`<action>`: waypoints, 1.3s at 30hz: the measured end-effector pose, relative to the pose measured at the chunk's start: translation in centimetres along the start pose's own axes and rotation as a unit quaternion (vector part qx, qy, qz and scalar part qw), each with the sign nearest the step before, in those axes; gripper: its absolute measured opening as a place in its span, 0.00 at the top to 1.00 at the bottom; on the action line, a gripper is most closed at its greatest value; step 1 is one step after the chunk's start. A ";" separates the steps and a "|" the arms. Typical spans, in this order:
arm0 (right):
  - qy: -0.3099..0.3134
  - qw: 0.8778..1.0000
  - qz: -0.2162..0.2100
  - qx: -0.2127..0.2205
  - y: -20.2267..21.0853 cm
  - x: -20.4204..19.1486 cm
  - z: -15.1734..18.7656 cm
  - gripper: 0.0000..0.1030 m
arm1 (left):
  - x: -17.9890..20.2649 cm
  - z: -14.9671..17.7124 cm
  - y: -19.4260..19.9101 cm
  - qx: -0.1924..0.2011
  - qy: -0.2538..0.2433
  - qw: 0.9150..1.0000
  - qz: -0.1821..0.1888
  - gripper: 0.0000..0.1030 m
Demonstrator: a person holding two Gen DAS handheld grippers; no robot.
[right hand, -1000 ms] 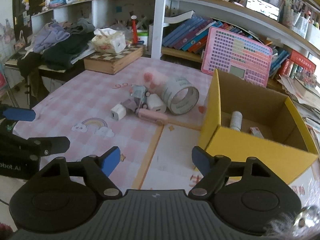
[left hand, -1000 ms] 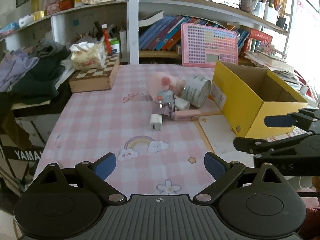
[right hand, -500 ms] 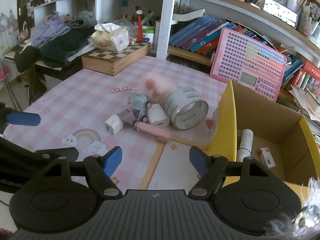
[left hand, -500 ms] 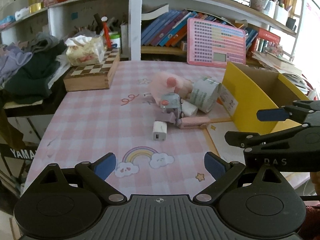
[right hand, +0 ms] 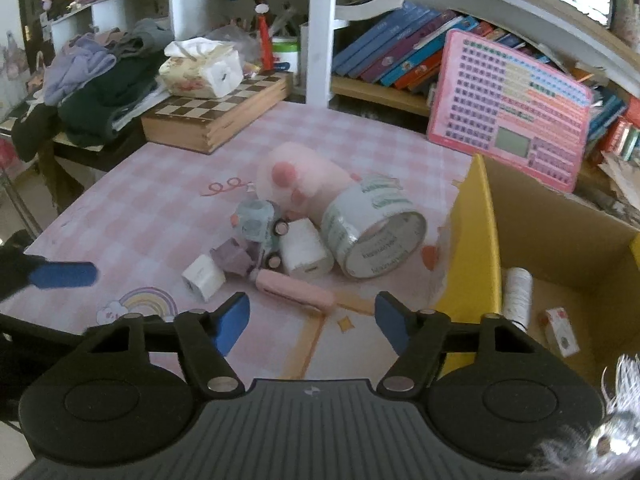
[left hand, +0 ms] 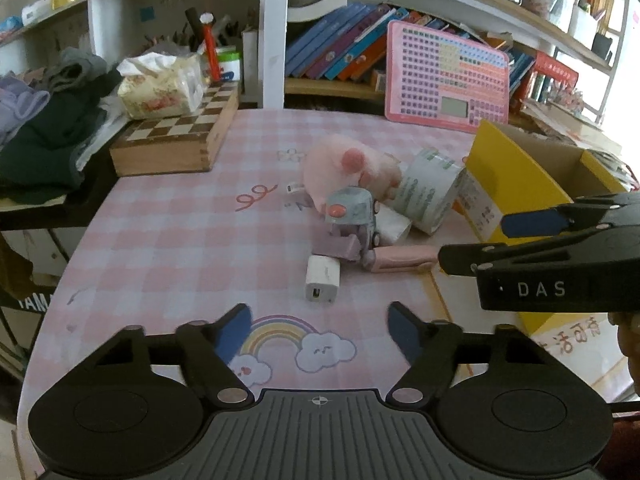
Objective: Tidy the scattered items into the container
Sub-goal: 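Grasp the white charger with the left tool while the right grasps the pink stick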
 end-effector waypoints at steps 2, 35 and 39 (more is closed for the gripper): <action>0.003 1.000 -0.009 -0.009 -0.8 -0.1 -0.4 0.40 | -0.2 -0.3 -0.8 -0.007 0.000 1.000 -0.001 0.35; 0.004 0.983 -0.096 -0.158 -8.5 -0.4 -1.8 0.62 | -1.5 -2.1 -7.0 -0.051 -0.029 0.998 -0.015 0.77; 0.022 0.979 -0.123 -0.164 -7.8 -1.6 -1.2 0.65 | -2.9 -1.5 -6.1 -0.053 -0.008 0.998 -0.021 0.77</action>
Point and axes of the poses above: each gripper's, at about its wrist camera, not at the fingertips, and y roughly against the way its jaws point, x to its right, z to its underside, the point moved 8 cm from there along -y, roughly the way its jaws point, and after that the axes turned 10 degrees about -x, right-handed, at the moved point
